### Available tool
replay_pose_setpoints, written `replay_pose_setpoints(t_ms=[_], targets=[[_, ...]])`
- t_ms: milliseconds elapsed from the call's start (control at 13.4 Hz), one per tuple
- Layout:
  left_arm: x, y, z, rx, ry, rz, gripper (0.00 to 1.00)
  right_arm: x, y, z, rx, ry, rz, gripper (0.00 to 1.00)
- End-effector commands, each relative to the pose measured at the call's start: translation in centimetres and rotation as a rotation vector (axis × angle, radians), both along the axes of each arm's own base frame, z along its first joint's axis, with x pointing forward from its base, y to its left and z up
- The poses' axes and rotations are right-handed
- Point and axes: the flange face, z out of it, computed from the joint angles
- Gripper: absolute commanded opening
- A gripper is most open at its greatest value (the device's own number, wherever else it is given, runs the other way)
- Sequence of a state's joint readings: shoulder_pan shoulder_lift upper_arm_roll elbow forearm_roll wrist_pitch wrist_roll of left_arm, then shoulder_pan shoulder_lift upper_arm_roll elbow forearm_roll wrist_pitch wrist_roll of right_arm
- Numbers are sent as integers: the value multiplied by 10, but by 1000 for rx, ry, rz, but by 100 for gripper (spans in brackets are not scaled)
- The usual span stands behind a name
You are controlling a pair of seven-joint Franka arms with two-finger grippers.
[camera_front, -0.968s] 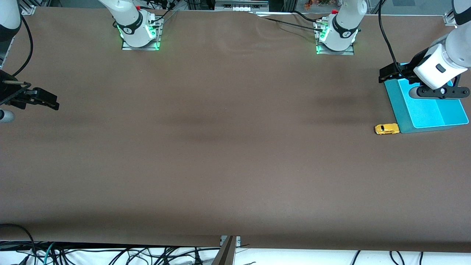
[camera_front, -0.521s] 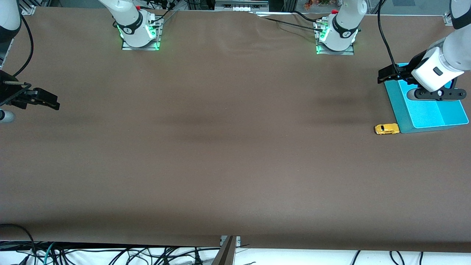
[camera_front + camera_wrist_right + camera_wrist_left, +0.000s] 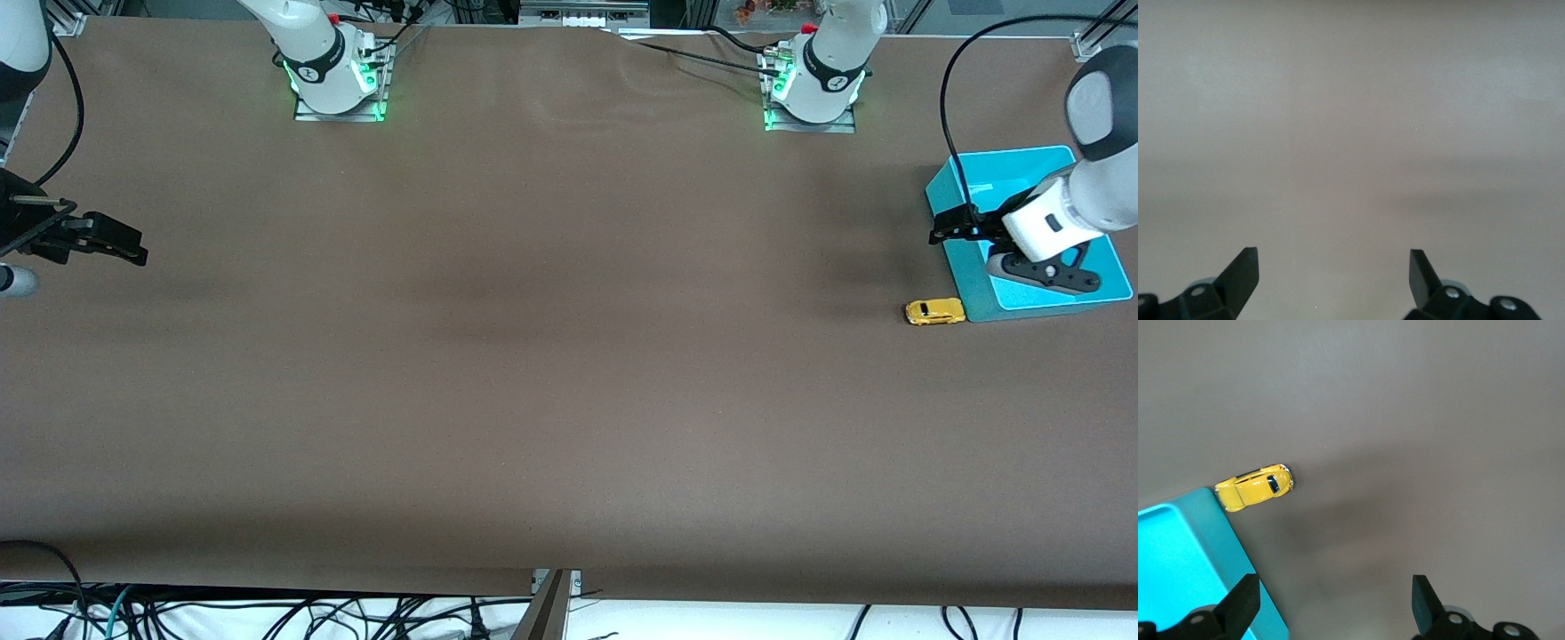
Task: Wind and store yellow beetle car
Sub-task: 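Lower the left gripper toward the car beside the cyan tray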
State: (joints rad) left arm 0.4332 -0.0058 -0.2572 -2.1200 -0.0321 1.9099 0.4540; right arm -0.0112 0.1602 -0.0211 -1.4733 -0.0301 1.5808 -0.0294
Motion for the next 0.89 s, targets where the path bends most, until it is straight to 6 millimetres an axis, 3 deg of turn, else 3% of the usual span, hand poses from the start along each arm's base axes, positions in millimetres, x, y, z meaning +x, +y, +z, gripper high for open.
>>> replay_pose_setpoints(t_ms=[0,149,223,372,670,819], targets=[[-39,6,-47,3,28,-147,100,-5,0,5,18,-4,-9,100],[-66,18,-89,-32,103,-179,99,-5,1,5,18,-4,-9,100],[-64,24,-97,-41,61,-243,99,-5,2,5,18,-6,-7,100],[-52,36,-107,-24,-11,-480,99,-5,1,5,19,-9,-9,100],[-34,59,-142,-39,-98,-775,99,-5,4,5,18,-9,-4,100],[-12,82,-167,-74,-118,-916,99,-4,7,6,18,-10,0,100]])
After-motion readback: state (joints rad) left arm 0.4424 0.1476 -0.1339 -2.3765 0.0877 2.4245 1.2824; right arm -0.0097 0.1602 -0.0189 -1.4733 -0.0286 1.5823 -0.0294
